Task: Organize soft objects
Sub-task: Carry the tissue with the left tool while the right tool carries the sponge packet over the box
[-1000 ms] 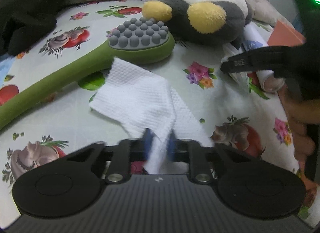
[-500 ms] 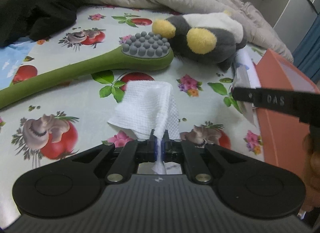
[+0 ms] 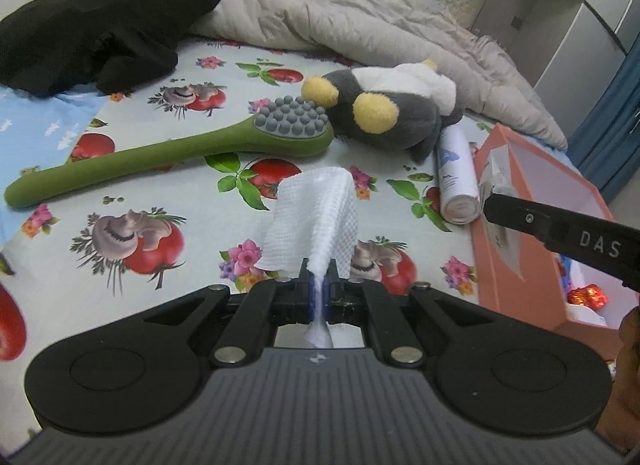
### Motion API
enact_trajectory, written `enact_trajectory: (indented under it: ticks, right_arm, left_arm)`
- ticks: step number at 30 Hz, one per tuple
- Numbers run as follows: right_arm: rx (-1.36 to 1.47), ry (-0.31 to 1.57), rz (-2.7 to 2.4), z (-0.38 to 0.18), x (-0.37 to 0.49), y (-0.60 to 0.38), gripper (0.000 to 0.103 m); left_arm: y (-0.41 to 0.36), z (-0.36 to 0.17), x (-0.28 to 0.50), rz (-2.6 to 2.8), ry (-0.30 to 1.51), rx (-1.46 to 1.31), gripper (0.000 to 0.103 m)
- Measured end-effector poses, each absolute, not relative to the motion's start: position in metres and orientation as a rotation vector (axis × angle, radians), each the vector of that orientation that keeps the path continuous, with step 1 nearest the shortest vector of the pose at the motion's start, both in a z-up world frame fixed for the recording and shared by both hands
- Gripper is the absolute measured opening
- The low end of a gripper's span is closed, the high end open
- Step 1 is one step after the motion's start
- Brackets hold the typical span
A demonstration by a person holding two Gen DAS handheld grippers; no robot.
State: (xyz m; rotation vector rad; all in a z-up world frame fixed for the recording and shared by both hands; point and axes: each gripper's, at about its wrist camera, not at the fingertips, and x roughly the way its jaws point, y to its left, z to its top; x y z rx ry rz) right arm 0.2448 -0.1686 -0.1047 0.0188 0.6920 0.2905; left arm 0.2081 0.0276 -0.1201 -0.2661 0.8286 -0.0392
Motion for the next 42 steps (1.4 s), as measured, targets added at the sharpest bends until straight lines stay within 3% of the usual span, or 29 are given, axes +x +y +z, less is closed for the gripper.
enact_trajectory:
  ticks: [22,42]
  right_arm:
    - [0.067,0.538,0.229,-0.046,0.121,-0.22,0.017]
    - [0.118,0.479,0.007,-0.03,0.064,-0.301,0.018]
  left_arm:
    - [-0.024,-0.048,0.113,-0.187,0.705,-0.237,0.005]
    - [-0.132,-0.022,0.104,-0.47,0.703,-0.184,0.005]
